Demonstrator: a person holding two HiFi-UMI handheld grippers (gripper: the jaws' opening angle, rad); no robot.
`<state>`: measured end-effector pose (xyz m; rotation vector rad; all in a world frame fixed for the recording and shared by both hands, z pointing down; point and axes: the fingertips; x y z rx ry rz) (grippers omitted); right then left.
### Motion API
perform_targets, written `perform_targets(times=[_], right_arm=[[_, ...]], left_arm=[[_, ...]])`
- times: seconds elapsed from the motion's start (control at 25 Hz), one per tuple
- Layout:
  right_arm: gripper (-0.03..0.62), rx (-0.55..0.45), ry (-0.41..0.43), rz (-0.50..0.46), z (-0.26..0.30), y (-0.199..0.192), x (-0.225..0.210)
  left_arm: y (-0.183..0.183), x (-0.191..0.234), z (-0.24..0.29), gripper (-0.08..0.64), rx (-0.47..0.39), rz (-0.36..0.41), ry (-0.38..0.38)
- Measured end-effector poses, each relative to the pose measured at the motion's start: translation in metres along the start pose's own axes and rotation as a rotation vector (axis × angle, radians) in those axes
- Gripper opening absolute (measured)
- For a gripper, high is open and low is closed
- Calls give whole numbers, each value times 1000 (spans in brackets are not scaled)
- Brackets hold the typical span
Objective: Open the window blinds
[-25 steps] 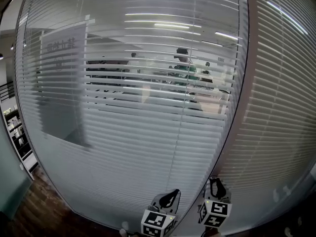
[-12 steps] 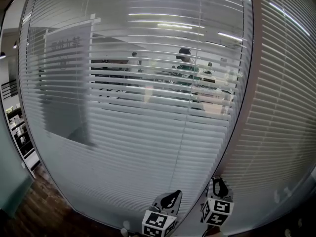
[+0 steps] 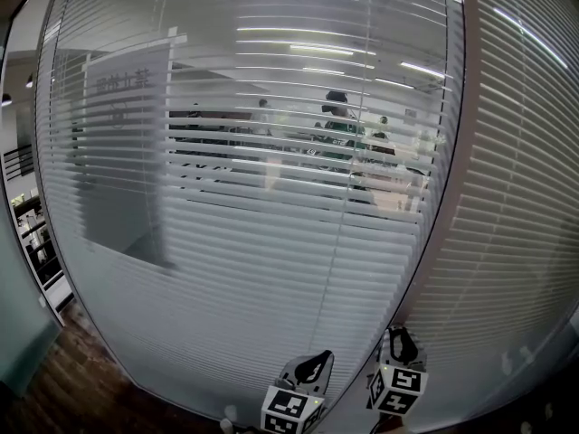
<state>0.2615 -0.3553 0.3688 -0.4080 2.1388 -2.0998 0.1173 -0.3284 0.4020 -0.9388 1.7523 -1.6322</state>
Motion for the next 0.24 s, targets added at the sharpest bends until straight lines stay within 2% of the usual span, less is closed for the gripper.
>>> perform_targets(times=[0.24], right_arm=[[132,0,4,0,0,2,0]], left_arm=[[0,-1,0,0,5,3,4]])
Point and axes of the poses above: the fingertips, and each gripper's own axes: z forward along the fingers, x to its left, y out of its top, and after that the axes turned 10 degrees about -y, right-handed
